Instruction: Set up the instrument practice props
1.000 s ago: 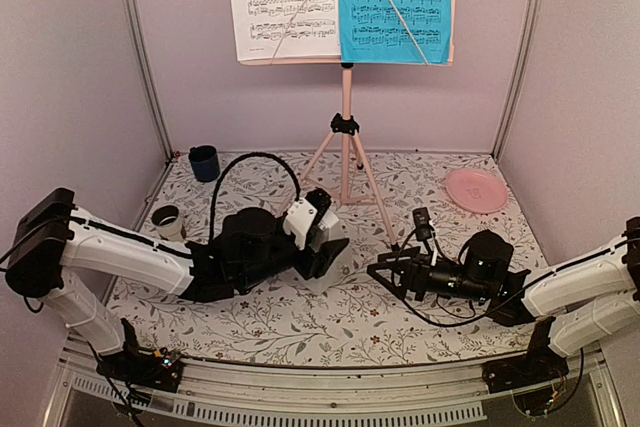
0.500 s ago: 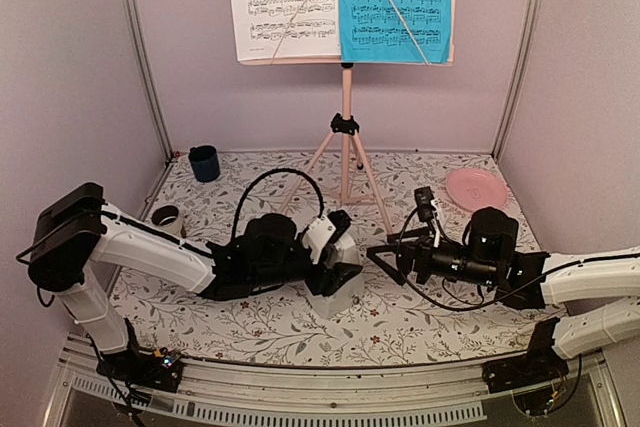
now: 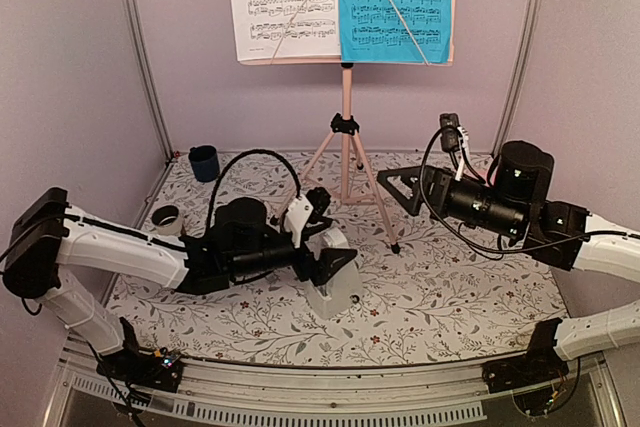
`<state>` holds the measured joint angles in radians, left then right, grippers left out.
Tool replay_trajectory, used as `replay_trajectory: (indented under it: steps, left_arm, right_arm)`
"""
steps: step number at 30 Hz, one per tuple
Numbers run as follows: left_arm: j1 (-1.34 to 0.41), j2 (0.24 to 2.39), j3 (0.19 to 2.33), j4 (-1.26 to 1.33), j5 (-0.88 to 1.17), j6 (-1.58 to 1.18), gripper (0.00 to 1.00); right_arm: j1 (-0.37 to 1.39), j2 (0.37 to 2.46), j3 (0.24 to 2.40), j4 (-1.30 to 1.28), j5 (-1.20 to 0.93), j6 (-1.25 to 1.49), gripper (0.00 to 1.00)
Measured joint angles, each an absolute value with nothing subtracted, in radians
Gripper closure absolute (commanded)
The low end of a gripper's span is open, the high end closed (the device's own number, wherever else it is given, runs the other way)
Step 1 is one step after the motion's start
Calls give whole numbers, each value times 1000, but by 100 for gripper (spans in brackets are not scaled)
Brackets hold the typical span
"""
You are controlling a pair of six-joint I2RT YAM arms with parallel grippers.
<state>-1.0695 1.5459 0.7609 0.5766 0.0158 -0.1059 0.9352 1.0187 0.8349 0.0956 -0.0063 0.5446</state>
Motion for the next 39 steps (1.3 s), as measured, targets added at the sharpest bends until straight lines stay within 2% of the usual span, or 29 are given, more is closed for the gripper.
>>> replay_trajectory:
  steps: [6,14,18,24,28,39]
  left_arm:
    - [-1049,1406,682,577,41,-102,25]
    - [-1020,1386,647,575,50,-112,27]
    - [-1011,1412,643,583,72,-121,28]
    - [-1009,1445,636,594,109,-128,37]
    - [-1006,1461,636,609,128,-128,38]
    - [-1001,1463,611,651,149,-132,48]
  right_arm:
    - [894,1048,971,36,-39,583,1]
    - [779,1148,1111,47,-212,662,1]
    - [759,1184,1136,56,-282,690,1]
    - [727,1206,1145,92,-365,726,1]
    - [689,1220,1145,133,-428,775,1]
    - [633,1219,1114,218,-497,810,1]
